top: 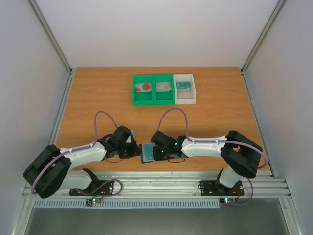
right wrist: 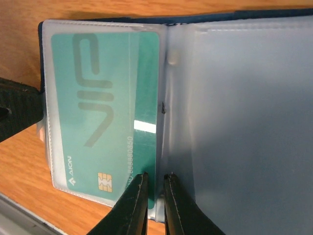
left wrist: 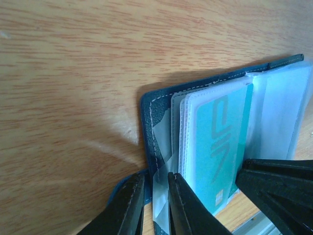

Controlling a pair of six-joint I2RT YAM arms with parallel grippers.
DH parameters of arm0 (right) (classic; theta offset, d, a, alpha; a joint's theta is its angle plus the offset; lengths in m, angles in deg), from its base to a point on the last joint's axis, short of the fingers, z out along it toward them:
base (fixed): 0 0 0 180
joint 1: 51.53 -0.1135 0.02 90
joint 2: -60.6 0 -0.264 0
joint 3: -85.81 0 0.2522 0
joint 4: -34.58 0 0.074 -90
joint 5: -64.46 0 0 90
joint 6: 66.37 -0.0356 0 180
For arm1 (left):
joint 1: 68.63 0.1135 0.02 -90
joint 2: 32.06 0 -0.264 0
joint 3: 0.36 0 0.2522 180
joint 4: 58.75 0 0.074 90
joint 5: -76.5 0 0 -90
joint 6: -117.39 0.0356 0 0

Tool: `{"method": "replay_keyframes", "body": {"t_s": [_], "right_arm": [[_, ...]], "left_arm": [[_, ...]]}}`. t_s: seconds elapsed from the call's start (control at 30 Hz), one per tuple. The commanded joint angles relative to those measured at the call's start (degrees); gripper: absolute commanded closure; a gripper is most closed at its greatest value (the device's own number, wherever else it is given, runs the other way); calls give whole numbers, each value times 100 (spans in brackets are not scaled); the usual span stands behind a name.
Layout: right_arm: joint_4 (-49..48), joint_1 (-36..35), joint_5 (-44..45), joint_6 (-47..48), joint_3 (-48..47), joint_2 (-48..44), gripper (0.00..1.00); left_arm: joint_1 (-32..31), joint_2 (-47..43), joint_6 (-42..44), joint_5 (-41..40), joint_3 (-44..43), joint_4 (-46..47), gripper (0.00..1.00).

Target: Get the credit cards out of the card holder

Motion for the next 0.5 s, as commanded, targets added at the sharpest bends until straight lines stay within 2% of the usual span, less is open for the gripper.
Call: {"method": "replay_keyframes", "body": {"t_s": [0.0, 0.23, 0.37, 0.47], "right_arm": [[593, -42, 624, 99, -75, 12, 89], [507, -42, 512, 70, -22, -137, 90], [-471, -23, -45, 160, 260, -293, 87], [-501, -17, -100, 192, 69, -49, 86]], "left_arm": [[15, 317, -8, -495, 87, -524, 83], [9, 341, -25, -495, 74, -521, 84], [15, 309, -38, -440, 44, -545, 83], [9, 243, -34, -429, -29, -641, 83]]}}
